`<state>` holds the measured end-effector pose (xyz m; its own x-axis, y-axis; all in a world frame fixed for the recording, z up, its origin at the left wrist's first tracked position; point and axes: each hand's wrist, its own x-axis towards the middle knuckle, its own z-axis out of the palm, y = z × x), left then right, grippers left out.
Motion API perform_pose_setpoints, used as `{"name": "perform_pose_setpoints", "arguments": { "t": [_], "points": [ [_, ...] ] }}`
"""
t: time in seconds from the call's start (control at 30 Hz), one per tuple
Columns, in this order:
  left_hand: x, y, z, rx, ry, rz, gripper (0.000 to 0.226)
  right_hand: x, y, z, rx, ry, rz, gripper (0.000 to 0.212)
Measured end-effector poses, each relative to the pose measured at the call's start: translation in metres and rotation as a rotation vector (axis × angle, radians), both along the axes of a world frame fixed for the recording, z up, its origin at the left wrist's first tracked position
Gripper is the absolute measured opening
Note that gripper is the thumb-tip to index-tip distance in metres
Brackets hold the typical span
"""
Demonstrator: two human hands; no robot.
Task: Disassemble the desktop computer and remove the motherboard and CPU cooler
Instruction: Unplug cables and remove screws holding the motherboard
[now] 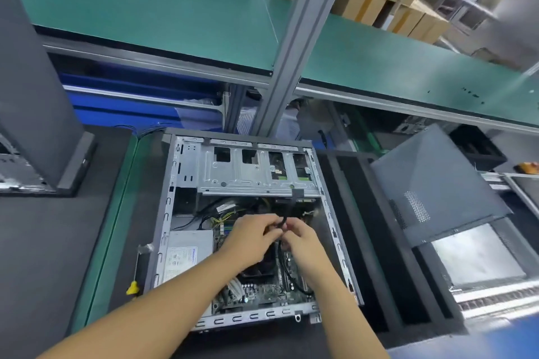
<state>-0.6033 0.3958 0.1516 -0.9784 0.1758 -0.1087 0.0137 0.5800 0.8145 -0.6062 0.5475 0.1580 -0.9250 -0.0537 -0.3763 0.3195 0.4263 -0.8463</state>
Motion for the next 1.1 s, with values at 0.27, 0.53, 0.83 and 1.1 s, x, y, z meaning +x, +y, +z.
{"name": "perform_pose_setpoints", "arguments": {
  "t": [0.27, 0.53, 0.83, 1.1],
  "points": [
    [0.006, -0.015, 0.049, 0.691, 0.097, 0.198, 0.021, 0.016, -0.006, 0.011, -0.008, 0.127, 0.166, 0.043],
    [0.016, 0.031, 0.069, 0.439, 0.251, -0.065, 0.015, 0.021, -0.025, 0.007, 0.281, 0.138, 0.431, 0.039],
    [0.012, -0.003, 0.019, -0.192, 0.193, -0.062, 0.043, 0.009, 0.014, 0.013, -0.691, 0.053, -0.514, 0.042],
    [0.009, -0.008, 0.008, -0.618, 0.183, -0.365, 0.077, 0.008, 0.01, 0.003, -0.263, -0.078, -0.459, 0.02]
  ]
}}
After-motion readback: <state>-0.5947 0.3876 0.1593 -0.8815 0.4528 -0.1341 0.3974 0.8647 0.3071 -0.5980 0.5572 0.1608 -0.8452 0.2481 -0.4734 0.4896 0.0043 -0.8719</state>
